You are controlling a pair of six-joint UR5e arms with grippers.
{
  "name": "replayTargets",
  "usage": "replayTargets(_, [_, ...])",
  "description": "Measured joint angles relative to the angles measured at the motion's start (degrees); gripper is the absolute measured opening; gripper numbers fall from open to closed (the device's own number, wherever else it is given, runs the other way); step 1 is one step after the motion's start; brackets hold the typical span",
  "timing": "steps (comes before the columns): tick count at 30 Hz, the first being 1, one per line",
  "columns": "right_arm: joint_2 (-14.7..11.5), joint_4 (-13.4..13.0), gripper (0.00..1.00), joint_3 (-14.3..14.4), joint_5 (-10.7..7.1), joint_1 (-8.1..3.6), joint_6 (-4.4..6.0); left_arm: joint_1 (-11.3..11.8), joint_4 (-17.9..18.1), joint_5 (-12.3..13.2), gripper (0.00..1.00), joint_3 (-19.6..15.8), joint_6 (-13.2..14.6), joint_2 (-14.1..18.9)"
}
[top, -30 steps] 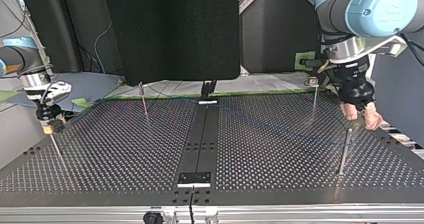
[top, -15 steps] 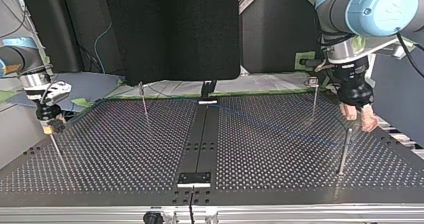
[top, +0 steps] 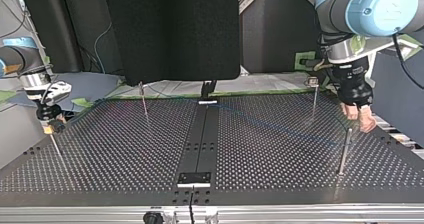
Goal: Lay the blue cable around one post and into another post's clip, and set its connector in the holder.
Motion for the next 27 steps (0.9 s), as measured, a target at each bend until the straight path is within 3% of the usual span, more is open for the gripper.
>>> replayTargets(7, [0.0,0.1,0.95,0.0,0.00,0.00,0.00,0.0,0.0,0.0,1.00,0.0,3.2,-0.1])
replayTargets(27, [0.0,0.1,0.95,0.0,0.00,0.08,0.00,-0.1,0.0,0.6,1.00,0.0,3.4,-0.3])
